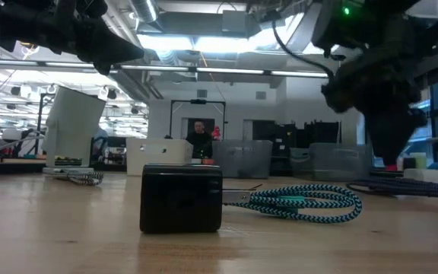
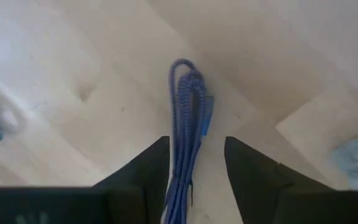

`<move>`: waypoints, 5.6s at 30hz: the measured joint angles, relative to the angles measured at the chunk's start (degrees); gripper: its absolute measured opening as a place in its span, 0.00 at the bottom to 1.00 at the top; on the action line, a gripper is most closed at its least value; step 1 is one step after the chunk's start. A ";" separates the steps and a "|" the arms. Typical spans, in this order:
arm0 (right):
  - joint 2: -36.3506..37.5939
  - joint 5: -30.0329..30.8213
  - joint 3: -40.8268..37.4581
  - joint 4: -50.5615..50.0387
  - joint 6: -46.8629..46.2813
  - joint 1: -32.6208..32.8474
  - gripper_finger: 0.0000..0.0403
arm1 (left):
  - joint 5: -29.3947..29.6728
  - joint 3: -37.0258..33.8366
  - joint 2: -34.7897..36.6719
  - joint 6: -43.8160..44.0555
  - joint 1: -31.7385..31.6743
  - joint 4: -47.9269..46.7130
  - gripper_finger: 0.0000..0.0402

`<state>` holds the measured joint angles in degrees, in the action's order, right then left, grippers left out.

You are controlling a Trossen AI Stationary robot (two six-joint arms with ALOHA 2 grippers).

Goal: Pick and place items into bin
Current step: Remove the blue cable charger from the left black bin, then put the blue patterned charger cable into the white bin

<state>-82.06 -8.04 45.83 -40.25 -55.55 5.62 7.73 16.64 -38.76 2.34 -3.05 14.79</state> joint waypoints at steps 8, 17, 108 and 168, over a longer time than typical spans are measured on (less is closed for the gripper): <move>4.82 7.74 10.57 -7.70 9.79 -5.15 0.42 | 0.43 0.00 0.00 -0.15 -0.09 0.00 0.00; 4.85 22.42 24.04 16.61 32.64 -15.09 0.42 | 0.93 0.00 0.00 -0.15 -0.09 0.00 0.00; -49.90 9.13 87.81 -41.29 27.41 -36.43 0.05 | 0.06 0.00 0.02 0.95 -0.07 -3.02 0.00; -28.28 7.06 47.40 -9.67 33.50 -6.07 0.46 | 0.28 -0.02 0.00 9.09 -0.04 -1.50 0.00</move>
<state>-110.34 -0.98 93.23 -49.93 -22.05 -0.45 8.01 16.62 -38.76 11.43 -3.09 13.28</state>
